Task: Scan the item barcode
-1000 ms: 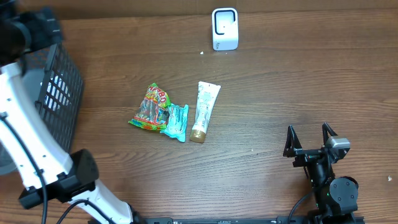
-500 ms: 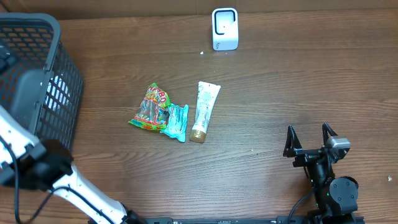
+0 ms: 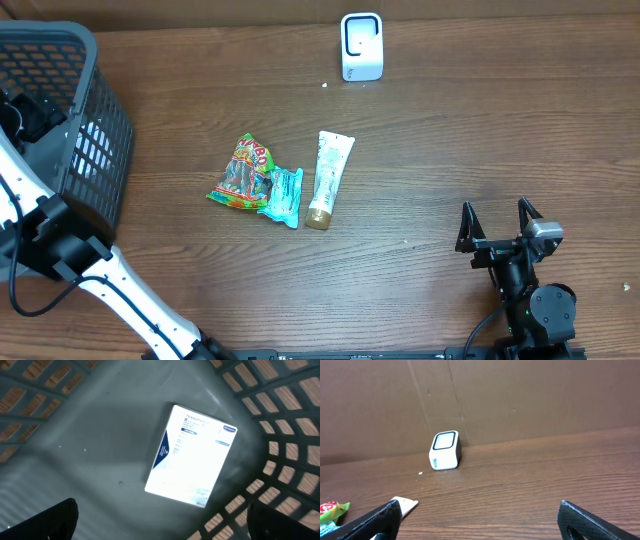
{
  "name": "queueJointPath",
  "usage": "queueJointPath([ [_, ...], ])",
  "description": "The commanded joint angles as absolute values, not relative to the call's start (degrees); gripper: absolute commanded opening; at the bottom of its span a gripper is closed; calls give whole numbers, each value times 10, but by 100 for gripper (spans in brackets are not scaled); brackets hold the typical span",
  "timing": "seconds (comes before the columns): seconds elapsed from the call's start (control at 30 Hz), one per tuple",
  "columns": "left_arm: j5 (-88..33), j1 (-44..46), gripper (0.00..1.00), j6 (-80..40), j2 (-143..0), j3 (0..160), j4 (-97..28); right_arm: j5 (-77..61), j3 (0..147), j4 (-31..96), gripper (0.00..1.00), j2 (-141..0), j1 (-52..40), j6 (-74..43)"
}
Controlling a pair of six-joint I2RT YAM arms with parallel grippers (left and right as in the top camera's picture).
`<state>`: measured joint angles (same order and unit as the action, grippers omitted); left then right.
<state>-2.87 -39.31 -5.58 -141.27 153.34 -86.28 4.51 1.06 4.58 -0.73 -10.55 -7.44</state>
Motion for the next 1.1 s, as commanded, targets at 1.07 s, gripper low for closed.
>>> queueJointPath([
  [1.07, 10, -333, 100, -23, -1515, 1504, -835, 49, 5, 43, 100, -3, -108, -72],
])
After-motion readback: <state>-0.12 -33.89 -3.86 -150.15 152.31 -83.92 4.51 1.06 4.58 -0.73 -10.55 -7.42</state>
